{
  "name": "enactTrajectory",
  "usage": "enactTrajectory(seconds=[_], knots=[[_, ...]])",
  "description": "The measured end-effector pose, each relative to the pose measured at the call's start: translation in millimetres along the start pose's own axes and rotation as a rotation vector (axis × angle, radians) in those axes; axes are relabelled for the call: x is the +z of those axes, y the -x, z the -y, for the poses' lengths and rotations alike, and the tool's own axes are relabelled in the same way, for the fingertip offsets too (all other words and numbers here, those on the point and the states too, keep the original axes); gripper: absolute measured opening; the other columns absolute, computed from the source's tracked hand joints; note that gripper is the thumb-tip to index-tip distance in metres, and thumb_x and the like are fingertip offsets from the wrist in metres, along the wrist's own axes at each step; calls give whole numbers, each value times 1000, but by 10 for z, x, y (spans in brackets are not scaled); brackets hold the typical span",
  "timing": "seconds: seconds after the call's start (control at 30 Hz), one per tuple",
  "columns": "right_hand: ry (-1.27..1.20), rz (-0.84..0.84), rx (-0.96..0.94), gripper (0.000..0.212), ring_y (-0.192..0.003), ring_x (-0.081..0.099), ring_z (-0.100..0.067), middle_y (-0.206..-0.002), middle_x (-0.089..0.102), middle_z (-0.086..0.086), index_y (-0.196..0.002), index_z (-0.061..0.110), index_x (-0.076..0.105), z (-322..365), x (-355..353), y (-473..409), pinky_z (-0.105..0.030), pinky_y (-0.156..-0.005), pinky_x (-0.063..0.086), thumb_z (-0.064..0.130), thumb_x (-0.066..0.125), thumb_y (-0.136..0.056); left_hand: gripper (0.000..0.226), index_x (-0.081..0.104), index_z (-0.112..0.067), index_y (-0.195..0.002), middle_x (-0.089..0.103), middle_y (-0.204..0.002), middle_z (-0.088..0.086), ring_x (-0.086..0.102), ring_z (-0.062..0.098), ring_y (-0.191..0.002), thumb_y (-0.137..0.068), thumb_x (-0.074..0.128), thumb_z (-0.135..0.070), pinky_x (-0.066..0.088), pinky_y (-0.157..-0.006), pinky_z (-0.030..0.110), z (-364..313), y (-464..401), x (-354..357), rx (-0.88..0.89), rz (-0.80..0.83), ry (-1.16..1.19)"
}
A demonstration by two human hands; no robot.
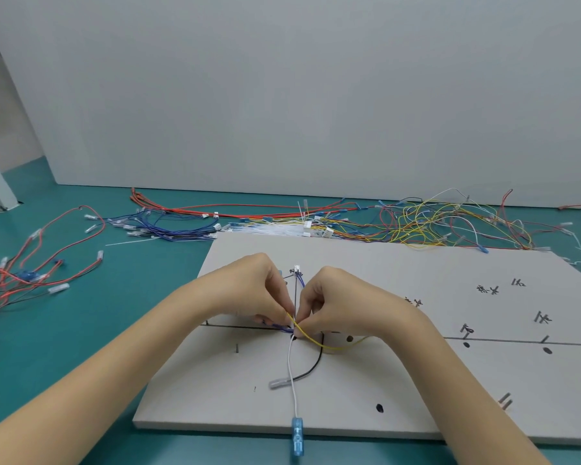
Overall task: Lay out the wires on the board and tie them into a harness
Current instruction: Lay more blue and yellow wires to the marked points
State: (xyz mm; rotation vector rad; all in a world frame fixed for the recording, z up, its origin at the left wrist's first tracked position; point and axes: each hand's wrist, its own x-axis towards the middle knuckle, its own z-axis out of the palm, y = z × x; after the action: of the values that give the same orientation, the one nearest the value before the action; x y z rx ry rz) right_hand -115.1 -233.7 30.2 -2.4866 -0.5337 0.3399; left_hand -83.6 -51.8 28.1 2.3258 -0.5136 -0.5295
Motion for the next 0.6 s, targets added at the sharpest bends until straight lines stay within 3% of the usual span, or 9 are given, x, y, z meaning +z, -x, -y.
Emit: enactTrajectory(seconds=[0.2,0.3,0.4,0.6], knots=[[-24,1,8,5,-42,46,-1,-44,54,13,-70,17,74,-19,6,-5,-14,-43,36,19,77,-73,10,80,-20,-85,73,-73,3,56,9,-62,-79,76,-12,48,-65,22,-16,32,-23,55,116,-6],[-45,14,23,5,-41,45,-1,-44,53,13,-70,16,73,-14,-5,1,-20,-44,40,18,77,-74,8,80,-18,-89,71,-75,2,56,8,-65,-82,76,-18,50,-69,23,5,41,-46,55,172,46],[-67,26,29,8,-39,44,-2,-43,51,11,-69,17,72,-7,-14,12,-26,-47,42,18,77,-74,5,80,-14,-85,71,-72,1,57,9,-64,-81,78,-17,50,-67,24,18,13,-17,75,144,57],[-111,81,17,2,-42,47,-7,-45,54,7,-79,18,76,-10,-107,65,-22,-45,40,17,74,-79,1,80,-21,-78,73,-70,0,59,8,-62,-79,80,-21,50,-62,21,44,-10,-12,94,128,55]])
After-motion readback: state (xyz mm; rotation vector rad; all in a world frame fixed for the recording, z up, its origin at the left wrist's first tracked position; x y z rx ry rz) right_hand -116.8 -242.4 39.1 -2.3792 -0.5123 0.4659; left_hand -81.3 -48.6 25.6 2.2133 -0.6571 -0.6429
